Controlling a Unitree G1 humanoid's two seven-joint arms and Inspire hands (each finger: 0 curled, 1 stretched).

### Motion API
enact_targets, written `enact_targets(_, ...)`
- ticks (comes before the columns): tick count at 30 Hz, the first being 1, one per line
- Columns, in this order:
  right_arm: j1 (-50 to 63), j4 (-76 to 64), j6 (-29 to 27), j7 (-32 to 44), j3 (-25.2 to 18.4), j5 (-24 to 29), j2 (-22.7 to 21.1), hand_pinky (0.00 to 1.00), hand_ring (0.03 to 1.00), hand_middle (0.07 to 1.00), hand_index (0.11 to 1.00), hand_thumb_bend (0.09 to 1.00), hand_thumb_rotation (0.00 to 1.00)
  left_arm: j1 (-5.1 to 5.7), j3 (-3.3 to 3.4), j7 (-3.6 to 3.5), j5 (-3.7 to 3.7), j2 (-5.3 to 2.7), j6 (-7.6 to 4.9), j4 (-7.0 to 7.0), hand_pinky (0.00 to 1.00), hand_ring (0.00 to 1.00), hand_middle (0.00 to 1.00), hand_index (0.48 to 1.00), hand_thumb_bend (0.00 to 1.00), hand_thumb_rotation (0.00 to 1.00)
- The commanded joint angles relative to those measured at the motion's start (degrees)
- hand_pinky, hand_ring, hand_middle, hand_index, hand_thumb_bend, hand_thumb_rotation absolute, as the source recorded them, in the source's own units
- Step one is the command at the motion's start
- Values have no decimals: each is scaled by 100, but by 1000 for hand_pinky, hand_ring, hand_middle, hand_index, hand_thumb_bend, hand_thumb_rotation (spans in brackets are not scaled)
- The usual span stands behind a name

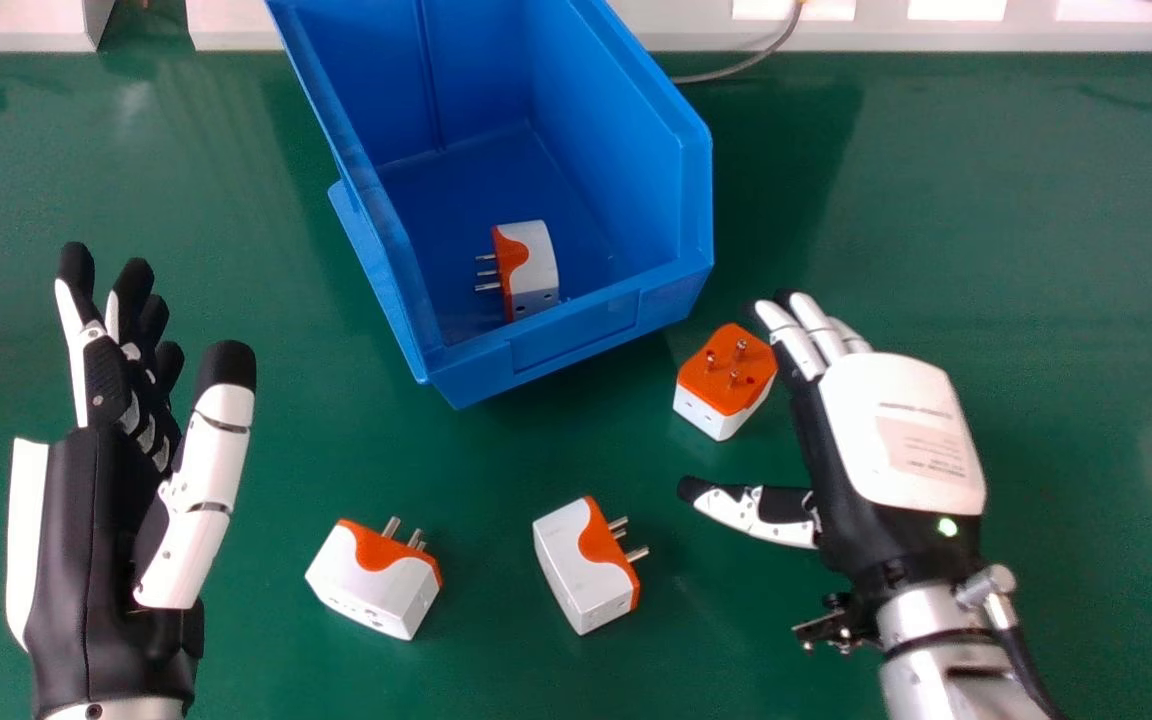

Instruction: Pick all objects and put in blue box

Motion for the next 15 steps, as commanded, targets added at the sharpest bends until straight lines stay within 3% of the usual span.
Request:
enact_targets(1, -365, 269, 106, -62, 60, -10, 84, 714, 866, 913, 867, 553, 375, -19, 40, -19, -66, 46, -49, -66, 1000, 1000, 1000, 981, 433, 644)
enact_targets(7, -990, 897, 464, 180, 169, 88, 243, 757, 889, 931, 882, 542, 390, -11, 54, -35, -89, 60, -34, -99, 1000, 1000, 1000, 980, 435, 639)
enact_targets(9, -1141, 1063, 549, 169, 220, 77, 273, 750, 880, 925, 878, 545, 386, -6, 62, -35, -50, 71, -59, -96, 1000, 1000, 999, 978, 442, 644)
enact_targets(15, -1527, 1465, 682, 126, 285, 204, 350, 723, 855, 903, 866, 570, 358, 9, 78, -113, -153, 93, -63, -81, 1000, 1000, 1000, 987, 437, 639)
